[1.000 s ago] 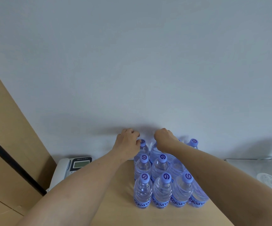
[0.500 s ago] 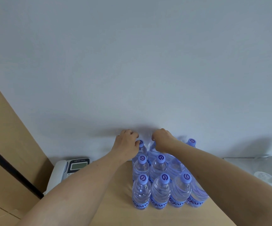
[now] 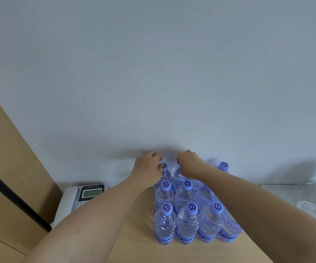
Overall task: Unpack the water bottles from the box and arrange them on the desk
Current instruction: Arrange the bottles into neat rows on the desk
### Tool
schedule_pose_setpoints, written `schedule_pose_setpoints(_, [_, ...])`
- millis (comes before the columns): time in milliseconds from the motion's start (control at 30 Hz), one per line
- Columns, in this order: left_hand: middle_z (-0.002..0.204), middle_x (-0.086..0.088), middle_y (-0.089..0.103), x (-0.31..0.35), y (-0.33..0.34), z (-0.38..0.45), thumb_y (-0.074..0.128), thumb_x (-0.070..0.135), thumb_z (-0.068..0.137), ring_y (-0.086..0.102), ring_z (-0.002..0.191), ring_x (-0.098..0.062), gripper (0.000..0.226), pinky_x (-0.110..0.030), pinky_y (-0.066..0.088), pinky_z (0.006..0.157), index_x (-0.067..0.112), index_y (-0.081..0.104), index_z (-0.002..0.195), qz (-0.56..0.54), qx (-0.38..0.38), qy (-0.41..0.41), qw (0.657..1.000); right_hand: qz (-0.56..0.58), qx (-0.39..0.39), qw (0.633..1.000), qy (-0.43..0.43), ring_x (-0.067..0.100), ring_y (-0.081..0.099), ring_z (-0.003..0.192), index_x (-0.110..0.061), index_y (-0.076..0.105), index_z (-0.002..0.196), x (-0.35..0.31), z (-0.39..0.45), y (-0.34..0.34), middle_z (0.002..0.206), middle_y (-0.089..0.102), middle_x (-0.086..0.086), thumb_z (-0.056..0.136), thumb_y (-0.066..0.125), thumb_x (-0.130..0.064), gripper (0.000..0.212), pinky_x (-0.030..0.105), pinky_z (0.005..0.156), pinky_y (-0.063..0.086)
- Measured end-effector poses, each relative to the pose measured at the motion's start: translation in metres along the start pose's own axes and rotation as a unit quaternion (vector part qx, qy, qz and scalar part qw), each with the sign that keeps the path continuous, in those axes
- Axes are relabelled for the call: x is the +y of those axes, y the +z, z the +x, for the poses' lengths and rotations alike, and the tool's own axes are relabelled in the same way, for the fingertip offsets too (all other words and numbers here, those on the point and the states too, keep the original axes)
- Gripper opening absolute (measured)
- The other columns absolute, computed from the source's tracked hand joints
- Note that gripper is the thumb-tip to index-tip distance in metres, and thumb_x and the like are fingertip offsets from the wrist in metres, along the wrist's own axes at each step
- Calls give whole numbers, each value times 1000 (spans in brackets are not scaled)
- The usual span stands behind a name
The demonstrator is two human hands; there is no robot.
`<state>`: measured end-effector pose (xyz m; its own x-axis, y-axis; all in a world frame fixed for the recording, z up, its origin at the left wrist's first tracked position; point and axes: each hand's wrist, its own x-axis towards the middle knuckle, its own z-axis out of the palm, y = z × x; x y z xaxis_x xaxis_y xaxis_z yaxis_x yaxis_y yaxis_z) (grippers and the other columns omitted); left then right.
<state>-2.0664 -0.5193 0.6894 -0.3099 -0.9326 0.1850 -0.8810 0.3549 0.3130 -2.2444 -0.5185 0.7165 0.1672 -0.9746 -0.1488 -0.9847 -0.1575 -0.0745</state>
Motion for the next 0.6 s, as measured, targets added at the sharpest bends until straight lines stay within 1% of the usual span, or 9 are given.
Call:
schedule_pose_setpoints(200, [125, -2, 55, 1, 1, -1, 47, 27, 96, 44, 119, -24, 31, -38, 43, 94, 17, 58, 122, 2, 0, -1, 1000, -25, -8, 1000, -15, 23, 30, 62, -12, 28, 57, -1, -2, 0, 62, 28, 4, 76, 53, 9, 38, 26, 44, 21])
schedule_pose_setpoints(333, [125, -3, 55, 0, -1, -1, 47, 26, 95, 43, 120, -24, 32, -38, 43, 95, 17, 58, 123, 4, -3, -4, 1000, -21, -22, 1000, -6, 23, 30, 61, -12, 29, 58, -2, -1, 0, 61, 29, 4, 74, 55, 6, 35, 26, 43, 21])
schedule_pose_setpoints(367, [125, -3, 55, -1, -1, -2, 47, 26, 95, 43, 120, -24, 31, -38, 43, 95, 17, 58, 123, 5, -1, -5, 1000, -12, -17, 1000, -6, 24, 34, 60, -12, 36, 59, -4, -2, -2, 62, 35, 5, 75, 57, 3, 29, 26, 43, 26])
schedule_pose_setpoints(400, [124, -3, 56, -2, -2, -2, 47, 27, 95, 44, 120, -24, 31, -38, 43, 95, 17, 58, 123, 5, 1, -6, 1000, -3, -11, 1000, 5, 26, 44, 63, -10, 50, 65, -5, 0, -1, 68, 46, 6, 77, 60, -2, 17, 27, 47, 38])
schedule_pose_setpoints(433, [124, -3, 56, -3, -3, -3, 48, 27, 95, 44, 120, -24, 31, -38, 43, 95, 17, 58, 123, 4, 3, -9, 1000, 0, 7, 1000, -9, 28, 55, 74, -8, 62, 80, -8, 0, -3, 80, 58, 6, 80, 63, -9, 1, 30, 59, 50])
schedule_pose_setpoints(467, [124, -3, 56, -5, -4, -3, 48, 28, 96, 44, 120, -24, 32, -38, 43, 95, 17, 59, 123, 4, 6, -11, 1000, 12, 23, 1000, -9, 28, 60, 86, -7, 67, 96, -10, 2, -3, 94, 64, 7, 85, 64, -18, 16, 35, 73, 54])
schedule_pose_setpoints(500, [124, -3, 56, -7, -5, -4, 49, 30, 96, 44, 120, -24, 32, -38, 43, 95, 17, 59, 123, 4, 9, -13, 1000, 22, 40, 999, -13, 27, 60, 94, -7, 67, 105, -14, 3, -3, 102, 66, 8, 89, 62, -25, 25, 38, 81, 53])
schedule_pose_setpoints(533, [124, -3, 56, -10, -6, -5, 49, 31, 96, 44, 120, -24, 32, -37, 42, 95, 17, 58, 123, 5, 10, -14, 1000, 38, 58, 998, -13, 28, 60, 97, -6, 66, 108, -19, 4, -3, 105, 66, 9, 92, 58, -30, 30, 40, 83, 52])
schedule_pose_setpoints(600, [125, -3, 56, -16, -9, -8, 49, 31, 96, 44, 121, -25, 32, -37, 42, 94, 17, 58, 124, 7, 13, -17, 1000, 45, 77, 996, -13, 28, 60, 93, -6, 67, 105, -31, 6, -3, 102, 66, 10, 96, 52, -35, 34, 37, 79, 51])
